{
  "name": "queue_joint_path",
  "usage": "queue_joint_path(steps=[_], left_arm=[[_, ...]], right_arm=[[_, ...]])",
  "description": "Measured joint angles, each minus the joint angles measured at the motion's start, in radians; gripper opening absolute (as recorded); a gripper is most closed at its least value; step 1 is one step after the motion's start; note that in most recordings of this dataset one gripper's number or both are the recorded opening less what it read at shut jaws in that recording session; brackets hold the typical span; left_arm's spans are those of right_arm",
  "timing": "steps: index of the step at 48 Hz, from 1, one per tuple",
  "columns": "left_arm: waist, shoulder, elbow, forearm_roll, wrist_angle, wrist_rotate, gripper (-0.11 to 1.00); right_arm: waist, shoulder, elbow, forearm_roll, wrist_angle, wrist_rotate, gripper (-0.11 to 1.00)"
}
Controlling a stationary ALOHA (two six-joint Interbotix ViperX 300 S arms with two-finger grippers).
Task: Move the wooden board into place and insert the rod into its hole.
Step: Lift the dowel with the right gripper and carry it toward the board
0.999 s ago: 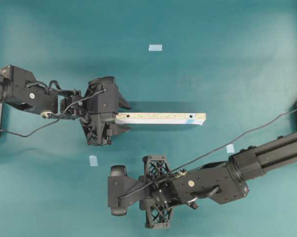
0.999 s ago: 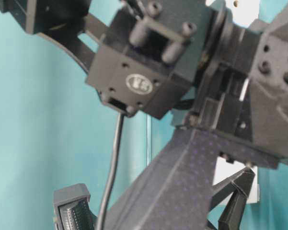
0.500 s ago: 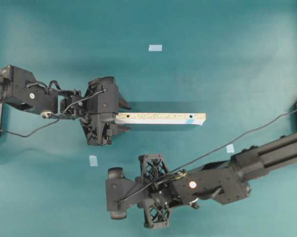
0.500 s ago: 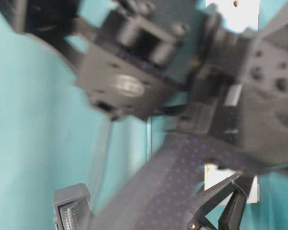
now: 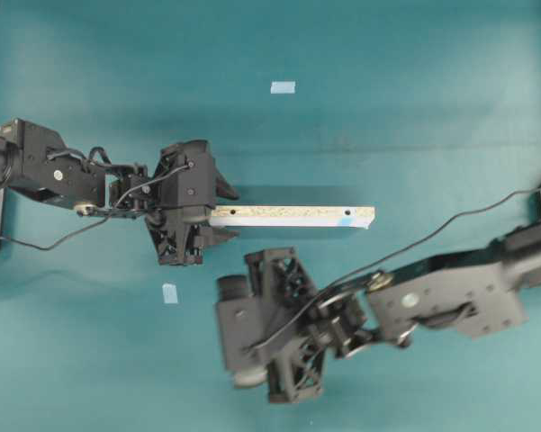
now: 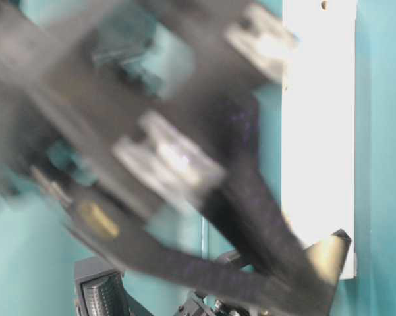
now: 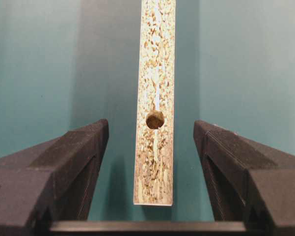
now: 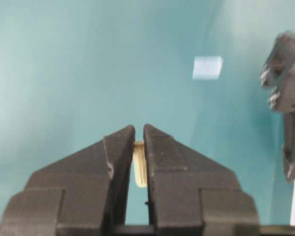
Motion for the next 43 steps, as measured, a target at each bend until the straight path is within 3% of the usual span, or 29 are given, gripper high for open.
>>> queue_joint_path(steps=[12,24,43], left_arm=[[0.000,0.002,0.002,0.000,-0.002,0.002,0.64],[0.000,0.002,0.006,0.000,0.000,0.002,0.28],[0.000,0.021,0.000,0.000,-0.003,0.002,0.26]], right_arm=[[-0.055,-0.118,0.147,-0.005,-0.126,0.000,0.09],[-0.109,-0.224,0.262,-0.008,-0.140,-0.008,0.09],[-0.179,-0.318,0.382,-0.023,-0.143,-0.009,0.09]])
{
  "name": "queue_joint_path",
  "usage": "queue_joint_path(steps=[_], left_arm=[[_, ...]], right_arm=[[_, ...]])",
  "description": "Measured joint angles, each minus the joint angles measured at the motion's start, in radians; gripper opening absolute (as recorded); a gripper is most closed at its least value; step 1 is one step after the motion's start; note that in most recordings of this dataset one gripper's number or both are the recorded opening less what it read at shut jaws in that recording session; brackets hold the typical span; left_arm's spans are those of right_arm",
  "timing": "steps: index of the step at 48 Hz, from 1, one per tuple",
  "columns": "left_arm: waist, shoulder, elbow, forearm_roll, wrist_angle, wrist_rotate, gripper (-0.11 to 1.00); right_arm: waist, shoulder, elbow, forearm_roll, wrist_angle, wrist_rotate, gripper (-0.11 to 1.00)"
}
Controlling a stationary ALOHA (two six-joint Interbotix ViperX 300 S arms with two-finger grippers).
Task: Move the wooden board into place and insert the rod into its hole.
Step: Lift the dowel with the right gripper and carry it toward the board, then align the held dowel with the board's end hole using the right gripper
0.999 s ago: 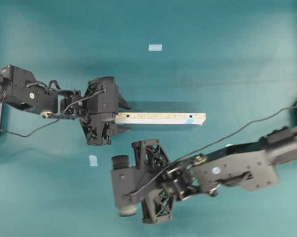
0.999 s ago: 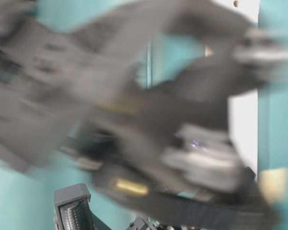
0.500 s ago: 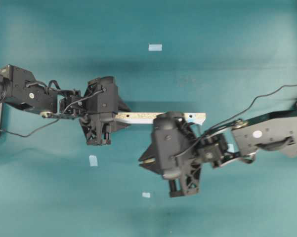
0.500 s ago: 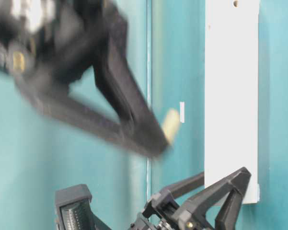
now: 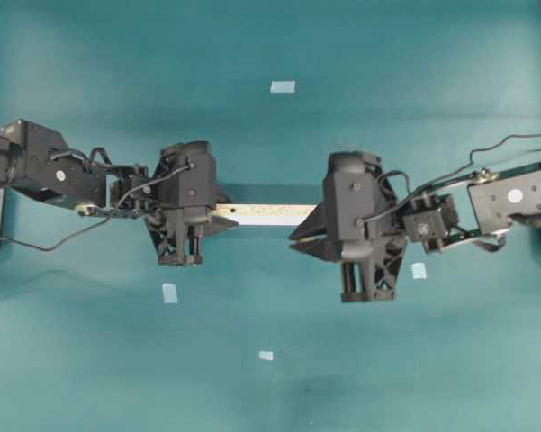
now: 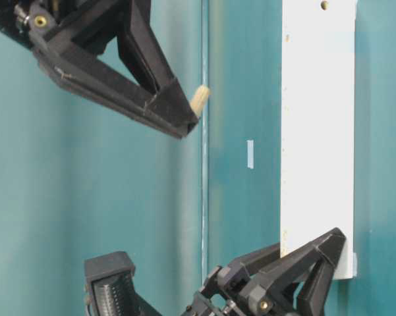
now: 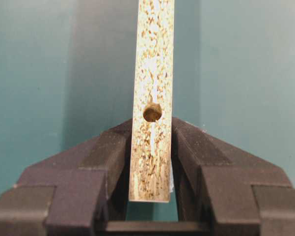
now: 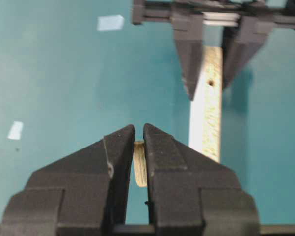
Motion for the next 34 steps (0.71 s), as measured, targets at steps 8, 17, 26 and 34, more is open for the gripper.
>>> queue_joint_path(steps=[8,17,26,34], left_arm=[[0.000,0.021,-0.014,-0.002,0.002,-0.002,0.24],[0.000,0.031,-0.021,0.000,0.002,0.000,0.24],[0.000,0.034,-0.023,0.000,0.002,-0.002,0.24],[0.000,0.034,-0.026,0.000,0.002,-0.002,0.24]], right_arm=[[-0.023,-0.032,0.049,-0.002,-0.046,0.000,0.09],[-0.080,-0.052,0.147,0.000,-0.279,0.002,0.09],[-0.155,-0.052,0.284,0.043,-0.575,-0.011,0.09],[-0.207,-0.052,0.357,0.049,-0.712,-0.057,0.09]])
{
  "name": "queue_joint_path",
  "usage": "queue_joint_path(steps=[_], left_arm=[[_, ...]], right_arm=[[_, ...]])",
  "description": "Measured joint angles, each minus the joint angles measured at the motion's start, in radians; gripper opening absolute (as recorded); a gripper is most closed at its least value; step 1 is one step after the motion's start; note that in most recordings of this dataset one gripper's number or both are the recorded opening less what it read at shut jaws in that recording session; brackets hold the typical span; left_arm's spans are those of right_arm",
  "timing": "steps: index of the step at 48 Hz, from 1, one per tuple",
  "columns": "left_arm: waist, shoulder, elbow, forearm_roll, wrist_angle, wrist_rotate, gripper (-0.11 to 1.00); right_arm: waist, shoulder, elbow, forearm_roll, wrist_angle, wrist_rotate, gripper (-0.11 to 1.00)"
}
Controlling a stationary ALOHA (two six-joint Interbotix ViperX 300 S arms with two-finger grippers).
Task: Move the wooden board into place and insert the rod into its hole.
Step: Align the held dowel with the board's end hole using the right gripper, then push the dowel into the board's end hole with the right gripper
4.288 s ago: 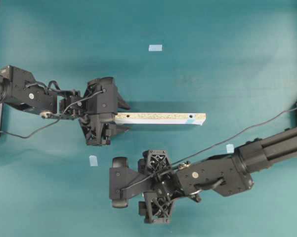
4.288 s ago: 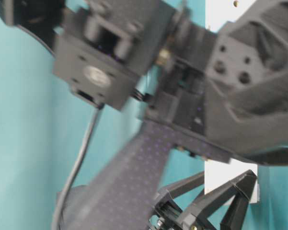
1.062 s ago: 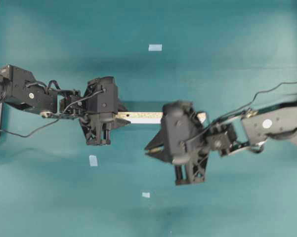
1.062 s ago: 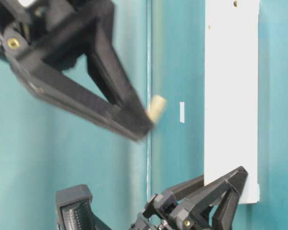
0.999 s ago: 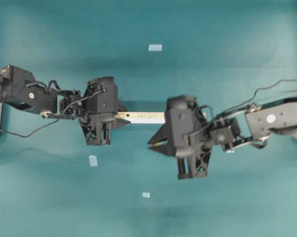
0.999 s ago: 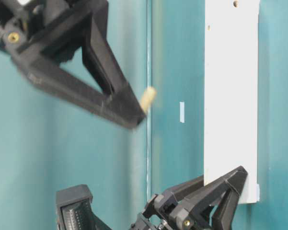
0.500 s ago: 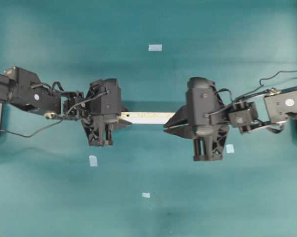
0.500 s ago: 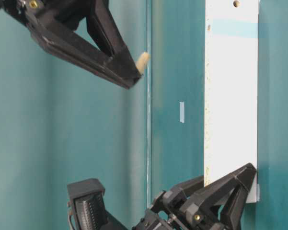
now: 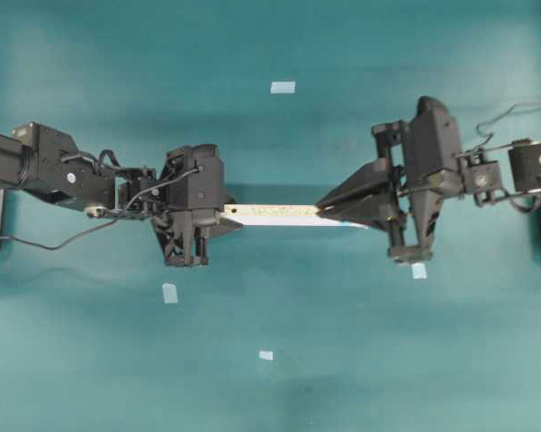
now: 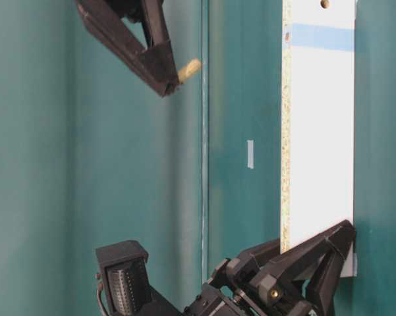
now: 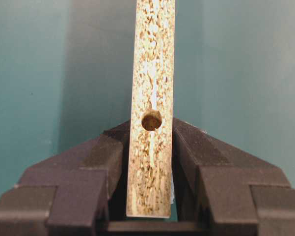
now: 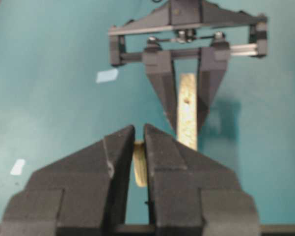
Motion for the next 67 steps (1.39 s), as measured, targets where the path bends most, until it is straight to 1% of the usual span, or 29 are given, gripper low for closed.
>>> queue_joint_path(steps=[7,12,19,24,32,38,43,45,54,59,67], left_arm=[[0.000,0.002,0.000,0.000,0.000,0.000,0.24],[0.000,0.003,-0.008,0.000,0.002,0.000,0.24],[-0.002,0.005,-0.023,0.000,0.003,0.002,0.24],[-0.002,0.005,-0.029,0.000,0.012,0.000,0.24],[0.000,0.006,-0.031,0.000,0.038,0.000,0.24],[-0.002,0.005,-0.031,0.000,0.041,0.000,0.24],[-0.002,0.005,-0.032,0.000,0.041,0.000,0.24],[-0.002,0.005,-0.032,0.000,0.041,0.000,0.24],[-0.002,0.005,-0.031,0.000,0.041,0.000,0.24],[-0.002,0.006,-0.031,0.000,0.041,0.000,0.24],[0.000,0.005,-0.031,0.000,0.041,0.000,0.24]], right_arm=[[-0.035,-0.002,0.058,0.015,-0.106,-0.072,0.09],[-0.054,0.000,0.114,0.054,-0.206,-0.120,0.09],[-0.055,0.000,0.184,0.109,-0.321,-0.164,0.09],[-0.055,-0.002,0.224,0.130,-0.370,-0.189,0.09],[-0.057,0.002,0.262,0.149,-0.400,-0.215,0.09],[-0.057,0.038,0.276,0.152,-0.446,-0.221,0.09],[-0.057,0.083,0.279,0.153,-0.509,-0.221,0.09],[-0.057,0.112,0.276,0.153,-0.552,-0.221,0.09],[-0.057,0.224,0.250,0.160,-0.663,-0.221,0.09],[-0.057,0.279,0.224,0.161,-0.703,-0.221,0.09],[-0.057,0.360,0.199,0.163,-0.726,-0.221,0.09]])
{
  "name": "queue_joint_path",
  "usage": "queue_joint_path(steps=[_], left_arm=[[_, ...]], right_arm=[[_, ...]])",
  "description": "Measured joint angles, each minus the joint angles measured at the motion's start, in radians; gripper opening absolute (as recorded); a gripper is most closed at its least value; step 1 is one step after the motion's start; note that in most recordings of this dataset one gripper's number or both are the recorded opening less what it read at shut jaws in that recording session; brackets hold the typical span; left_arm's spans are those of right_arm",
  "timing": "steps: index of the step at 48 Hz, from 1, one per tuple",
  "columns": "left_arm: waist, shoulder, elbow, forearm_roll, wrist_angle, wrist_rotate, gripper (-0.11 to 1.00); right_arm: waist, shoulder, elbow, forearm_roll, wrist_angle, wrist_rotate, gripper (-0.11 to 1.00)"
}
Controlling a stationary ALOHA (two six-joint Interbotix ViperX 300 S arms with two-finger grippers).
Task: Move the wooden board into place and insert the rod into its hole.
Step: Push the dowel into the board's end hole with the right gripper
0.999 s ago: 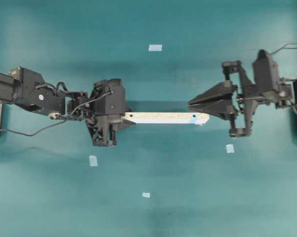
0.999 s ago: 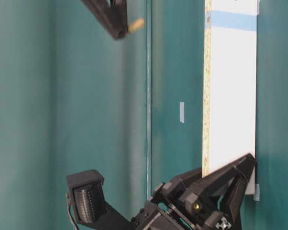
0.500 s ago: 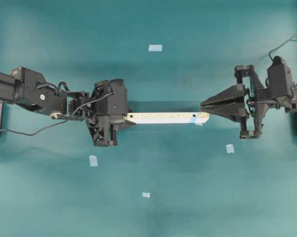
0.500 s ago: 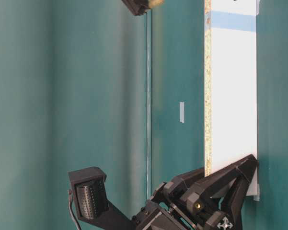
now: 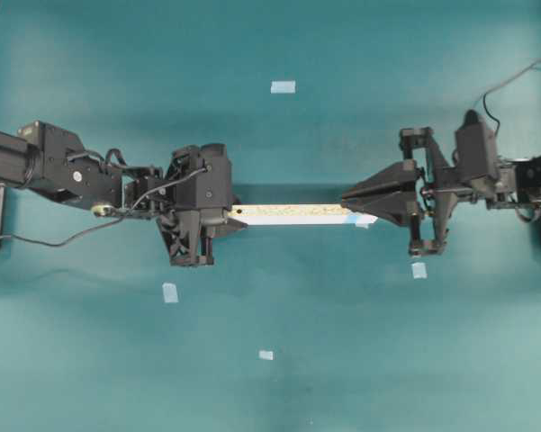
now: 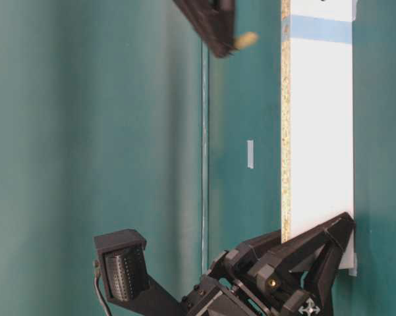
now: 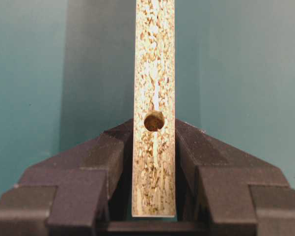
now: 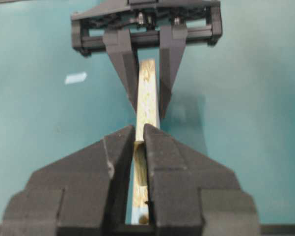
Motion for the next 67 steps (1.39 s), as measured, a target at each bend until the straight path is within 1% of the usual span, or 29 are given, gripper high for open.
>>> queue_joint_path(steps=[3,13,33,45,61,67], left_arm=[[-0.002,0.002,-0.002,0.000,0.000,0.000,0.24],[-0.002,0.000,0.000,0.000,0.000,0.000,0.24],[-0.002,0.000,0.000,0.000,0.000,0.000,0.24],[-0.002,0.002,0.000,0.000,0.000,0.000,0.24],[-0.002,0.000,0.000,-0.002,0.000,0.000,0.24],[-0.002,0.000,-0.002,-0.002,0.000,0.000,0.24]], right_arm=[[0.002,0.012,0.000,0.002,-0.002,0.000,0.09],[0.006,0.015,0.003,0.029,-0.003,0.000,0.09],[0.037,0.015,0.014,0.037,0.009,0.000,0.09],[0.037,0.015,0.018,0.061,0.041,0.000,0.09],[0.044,0.017,0.023,0.064,0.044,0.000,0.09],[0.051,0.014,0.043,0.064,0.046,0.003,0.09]])
